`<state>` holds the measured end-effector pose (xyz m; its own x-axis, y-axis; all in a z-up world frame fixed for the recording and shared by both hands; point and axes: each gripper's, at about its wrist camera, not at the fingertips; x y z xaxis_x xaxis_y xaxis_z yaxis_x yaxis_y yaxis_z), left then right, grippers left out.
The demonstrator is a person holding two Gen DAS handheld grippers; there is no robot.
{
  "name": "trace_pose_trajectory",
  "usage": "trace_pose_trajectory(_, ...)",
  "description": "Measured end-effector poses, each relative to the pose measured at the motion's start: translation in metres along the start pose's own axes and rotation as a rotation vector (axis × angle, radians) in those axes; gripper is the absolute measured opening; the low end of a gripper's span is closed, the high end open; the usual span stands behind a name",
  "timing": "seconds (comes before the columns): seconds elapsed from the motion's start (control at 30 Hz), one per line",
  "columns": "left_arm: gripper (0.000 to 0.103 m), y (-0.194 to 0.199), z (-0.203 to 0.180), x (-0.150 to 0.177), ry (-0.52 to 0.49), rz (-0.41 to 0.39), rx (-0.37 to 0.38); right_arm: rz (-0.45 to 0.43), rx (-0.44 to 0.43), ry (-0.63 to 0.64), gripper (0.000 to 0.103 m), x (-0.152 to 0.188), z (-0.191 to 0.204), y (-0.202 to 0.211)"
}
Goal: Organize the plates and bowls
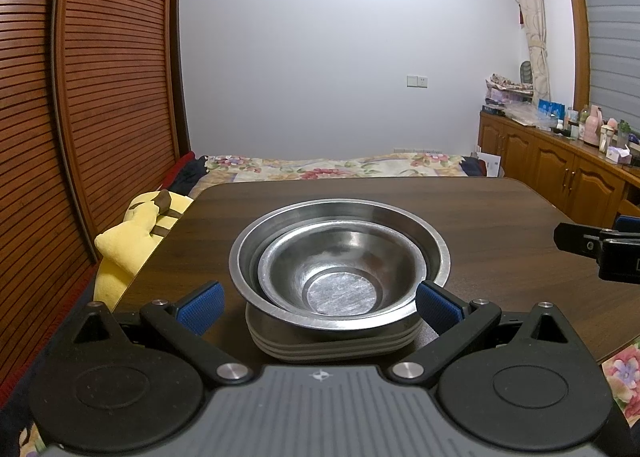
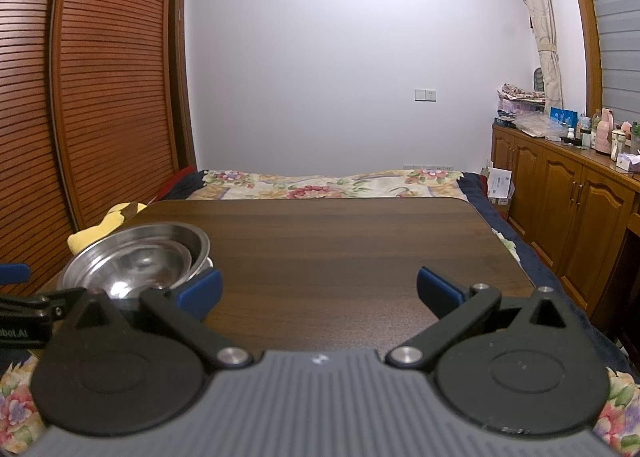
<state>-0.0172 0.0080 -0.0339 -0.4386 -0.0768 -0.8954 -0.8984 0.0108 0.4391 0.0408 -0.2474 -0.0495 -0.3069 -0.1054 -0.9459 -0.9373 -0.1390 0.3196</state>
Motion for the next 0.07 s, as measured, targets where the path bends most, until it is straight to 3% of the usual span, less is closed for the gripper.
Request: trace_pose_trajectory(0.07, 0.103, 0.0000, -0.0002, 0.0002, 0.000, 0.001, -0.001, 0.001, 0.000, 0.000, 0.103, 0.0000, 0.0003, -0.0002)
Point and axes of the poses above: each gripper's, at about its wrist camera, not at the fingertips, and y roughly against the way its jaws point, z to its left, x to its underside, and after that the axes turned 7 degrees about y, right-handed
